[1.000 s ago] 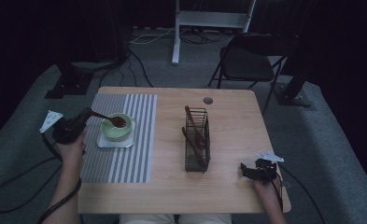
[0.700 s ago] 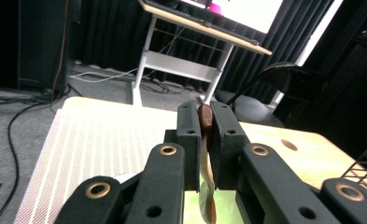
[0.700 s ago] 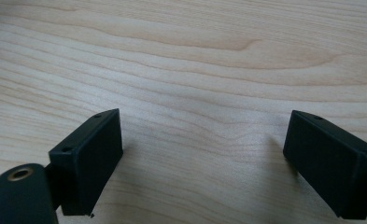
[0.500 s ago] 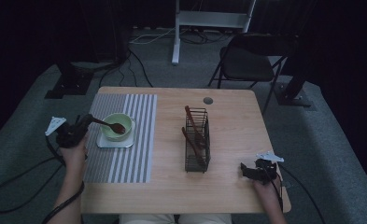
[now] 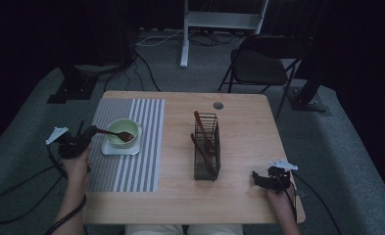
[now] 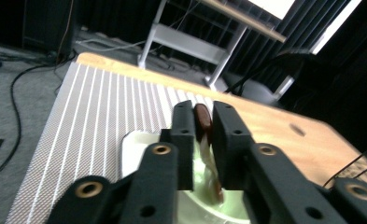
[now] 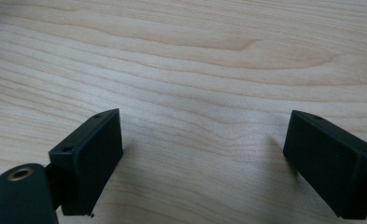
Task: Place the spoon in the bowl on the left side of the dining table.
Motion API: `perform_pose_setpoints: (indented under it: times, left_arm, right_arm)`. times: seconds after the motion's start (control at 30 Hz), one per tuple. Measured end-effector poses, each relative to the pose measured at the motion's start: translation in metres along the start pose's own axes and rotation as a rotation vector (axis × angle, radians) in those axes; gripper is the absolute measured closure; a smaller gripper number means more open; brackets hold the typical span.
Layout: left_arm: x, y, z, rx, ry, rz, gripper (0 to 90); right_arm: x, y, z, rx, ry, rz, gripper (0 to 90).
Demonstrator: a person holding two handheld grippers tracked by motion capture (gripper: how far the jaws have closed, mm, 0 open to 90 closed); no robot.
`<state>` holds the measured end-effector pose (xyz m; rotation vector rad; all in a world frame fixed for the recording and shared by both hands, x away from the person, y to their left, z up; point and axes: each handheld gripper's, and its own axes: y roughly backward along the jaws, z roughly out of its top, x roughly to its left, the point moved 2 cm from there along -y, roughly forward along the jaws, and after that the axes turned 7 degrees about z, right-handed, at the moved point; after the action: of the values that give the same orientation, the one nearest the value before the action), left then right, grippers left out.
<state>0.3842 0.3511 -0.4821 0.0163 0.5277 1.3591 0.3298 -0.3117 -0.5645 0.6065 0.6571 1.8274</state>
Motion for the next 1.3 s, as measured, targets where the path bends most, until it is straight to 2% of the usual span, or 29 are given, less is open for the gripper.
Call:
perform_pose_setpoints:
  times: [0.03, 0.2, 0.5, 0.7, 0.73, 0.77, 0.87, 0.93, 1.07, 1.13, 1.3]
  left_arm:
    - [0.000, 0.000, -0.002, 0.015, -0.021, 0.012, 77.0]
    - [0.002, -0.001, -0.006, 0.038, -0.033, 0.027, 76.5]
    - [0.004, -0.003, -0.016, 0.085, -0.082, 0.059, 68.3]
    - [0.005, -0.003, -0.024, 0.115, -0.143, 0.111, 57.7]
    - [0.005, -0.003, -0.024, 0.115, -0.143, 0.111, 57.1]
    - [0.006, -0.004, -0.027, 0.119, -0.154, 0.130, 57.1]
    - [0.009, -0.003, -0.029, 0.121, -0.150, 0.153, 46.5]
    - [0.009, -0.002, -0.030, 0.129, -0.160, 0.164, 46.4]
    - [0.009, 0.002, -0.033, 0.152, -0.185, 0.163, 46.2]
    - [0.009, 0.002, -0.034, 0.157, -0.190, 0.166, 41.3]
    - [0.005, 0.007, -0.039, 0.181, -0.212, 0.156, 38.3]
  right_arm:
    - [0.000, 0.000, 0.000, 0.000, 0.001, 0.000, 11.1]
    - [0.000, 0.000, 0.000, 0.000, 0.000, 0.000, 11.1]
    - [0.000, 0.000, 0.000, 0.000, 0.000, 0.000, 11.1]
    - [0.000, 0.000, 0.000, 0.000, 0.001, 0.000, 11.1]
    - [0.000, 0.000, 0.000, 0.000, 0.001, 0.000, 11.1]
    - [0.000, 0.000, 0.000, 0.000, 0.001, 0.000, 11.1]
    - [0.000, 0.000, 0.000, 0.000, 0.000, 0.000, 11.1]
    - [0.000, 0.000, 0.000, 0.000, 0.000, 0.000, 11.1]
    - [0.000, 0.000, 0.000, 0.000, 0.001, 0.000, 11.1]
    - [0.000, 0.000, 0.000, 0.000, 0.000, 0.000, 11.1]
    - [0.000, 0.000, 0.000, 0.000, -0.001, 0.000, 11.1]
